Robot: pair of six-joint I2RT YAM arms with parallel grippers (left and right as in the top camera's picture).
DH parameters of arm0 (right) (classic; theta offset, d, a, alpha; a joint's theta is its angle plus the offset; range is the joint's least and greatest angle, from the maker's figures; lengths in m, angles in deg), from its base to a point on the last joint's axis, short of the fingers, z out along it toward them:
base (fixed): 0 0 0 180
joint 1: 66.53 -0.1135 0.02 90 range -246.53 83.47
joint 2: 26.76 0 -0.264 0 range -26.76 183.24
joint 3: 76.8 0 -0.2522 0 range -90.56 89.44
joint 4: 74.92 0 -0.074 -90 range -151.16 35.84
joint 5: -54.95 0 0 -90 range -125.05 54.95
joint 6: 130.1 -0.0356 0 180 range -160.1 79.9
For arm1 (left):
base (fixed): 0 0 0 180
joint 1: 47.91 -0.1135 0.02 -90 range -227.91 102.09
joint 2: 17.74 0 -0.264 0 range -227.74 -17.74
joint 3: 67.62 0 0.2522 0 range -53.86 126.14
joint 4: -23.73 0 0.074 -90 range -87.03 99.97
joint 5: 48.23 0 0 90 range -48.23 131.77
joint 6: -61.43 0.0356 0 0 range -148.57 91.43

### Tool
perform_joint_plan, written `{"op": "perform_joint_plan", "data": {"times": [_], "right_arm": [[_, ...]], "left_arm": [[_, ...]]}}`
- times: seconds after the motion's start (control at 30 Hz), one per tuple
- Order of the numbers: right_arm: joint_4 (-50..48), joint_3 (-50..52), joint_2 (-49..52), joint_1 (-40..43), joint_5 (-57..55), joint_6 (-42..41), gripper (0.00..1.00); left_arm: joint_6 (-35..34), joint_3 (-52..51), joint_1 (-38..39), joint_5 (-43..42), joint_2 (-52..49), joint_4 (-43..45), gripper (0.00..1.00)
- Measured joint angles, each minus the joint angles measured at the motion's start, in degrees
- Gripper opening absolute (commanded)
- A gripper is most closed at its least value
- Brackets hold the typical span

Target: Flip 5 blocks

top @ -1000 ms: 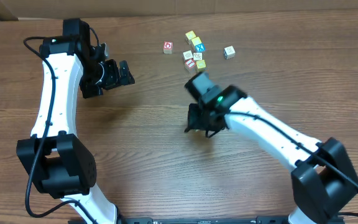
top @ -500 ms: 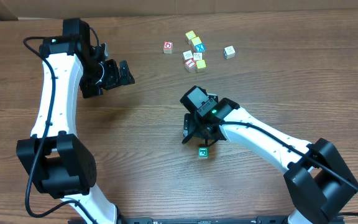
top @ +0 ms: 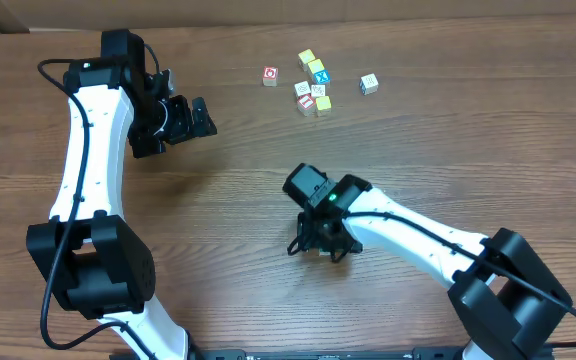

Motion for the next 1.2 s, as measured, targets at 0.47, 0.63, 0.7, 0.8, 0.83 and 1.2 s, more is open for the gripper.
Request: {"op": "perform_joint_plan", "data": {"times": [0.47,0.63,0.7,0.8,0.83,1.2], "right_arm": [[-4.4,3.2,0.0,-1.2,0.0,-2.6,0.44],[-4.5,3.2,0.0,-1.2,0.0,-2.8,0.48],[-4.5,3.2,0.0,-1.2,0.0,-2.8,0.49],[-4.9,3.2,0.0,-1.2,-0.7,-2.8,0.48],[-5.0,3.2,0.0,-1.2,-1.0,-2.8,0.48],[-6.0,3.2,0.0,-1.2,-3.0,-3.0,0.34]], "left_arm": [[0.0,0.0,0.0,0.0,0.0,0.0,1.00],[0.0,0.0,0.0,0.0,0.0,0.0,1.00],[0.0,0.0,0.0,0.0,0.0,0.0,1.00],[0.0,0.0,0.0,0.0,0.0,0.0,1.00],[0.0,0.0,0.0,0.0,0.0,0.0,1.00],[0.0,0.0,0.0,0.0,0.0,0.0,1.00]]}}
